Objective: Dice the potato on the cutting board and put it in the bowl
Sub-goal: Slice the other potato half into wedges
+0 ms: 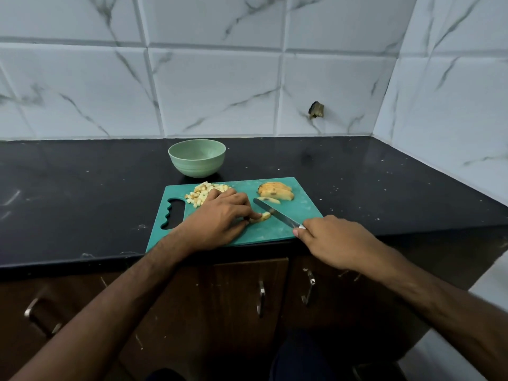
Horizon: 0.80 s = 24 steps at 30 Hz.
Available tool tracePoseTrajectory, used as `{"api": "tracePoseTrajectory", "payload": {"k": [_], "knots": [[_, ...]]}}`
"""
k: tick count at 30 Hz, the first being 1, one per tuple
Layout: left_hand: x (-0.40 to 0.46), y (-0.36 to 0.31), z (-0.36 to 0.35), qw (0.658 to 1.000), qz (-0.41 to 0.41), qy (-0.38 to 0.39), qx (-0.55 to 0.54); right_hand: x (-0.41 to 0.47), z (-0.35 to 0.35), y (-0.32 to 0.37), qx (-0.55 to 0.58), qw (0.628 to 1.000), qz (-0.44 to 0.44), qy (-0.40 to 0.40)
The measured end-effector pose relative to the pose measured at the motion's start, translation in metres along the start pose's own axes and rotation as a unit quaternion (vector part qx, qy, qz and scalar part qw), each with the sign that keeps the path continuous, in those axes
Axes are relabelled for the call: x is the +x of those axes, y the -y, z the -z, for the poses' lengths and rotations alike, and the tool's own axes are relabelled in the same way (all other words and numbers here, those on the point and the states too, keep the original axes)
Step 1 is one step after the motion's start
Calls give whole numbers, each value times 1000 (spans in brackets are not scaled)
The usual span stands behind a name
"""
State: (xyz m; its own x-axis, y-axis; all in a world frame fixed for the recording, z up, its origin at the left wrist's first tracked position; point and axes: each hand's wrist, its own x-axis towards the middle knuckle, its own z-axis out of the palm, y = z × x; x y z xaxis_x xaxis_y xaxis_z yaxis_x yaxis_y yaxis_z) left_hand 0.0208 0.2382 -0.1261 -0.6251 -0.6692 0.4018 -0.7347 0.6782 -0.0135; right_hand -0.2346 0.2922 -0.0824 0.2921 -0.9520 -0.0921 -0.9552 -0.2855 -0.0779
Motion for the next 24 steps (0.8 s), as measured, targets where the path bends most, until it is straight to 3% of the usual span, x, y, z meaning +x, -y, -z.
{"api": "tracePoseTrajectory", "payload": {"k": [8,24], "knots": [[-1,2,-1,1000,-2,-4,7,-15,4,0,-6,1000,6,21],[-4,-2,3,1000,11,-20,-17,-17,0,7,-1,1000,8,-13]]}}
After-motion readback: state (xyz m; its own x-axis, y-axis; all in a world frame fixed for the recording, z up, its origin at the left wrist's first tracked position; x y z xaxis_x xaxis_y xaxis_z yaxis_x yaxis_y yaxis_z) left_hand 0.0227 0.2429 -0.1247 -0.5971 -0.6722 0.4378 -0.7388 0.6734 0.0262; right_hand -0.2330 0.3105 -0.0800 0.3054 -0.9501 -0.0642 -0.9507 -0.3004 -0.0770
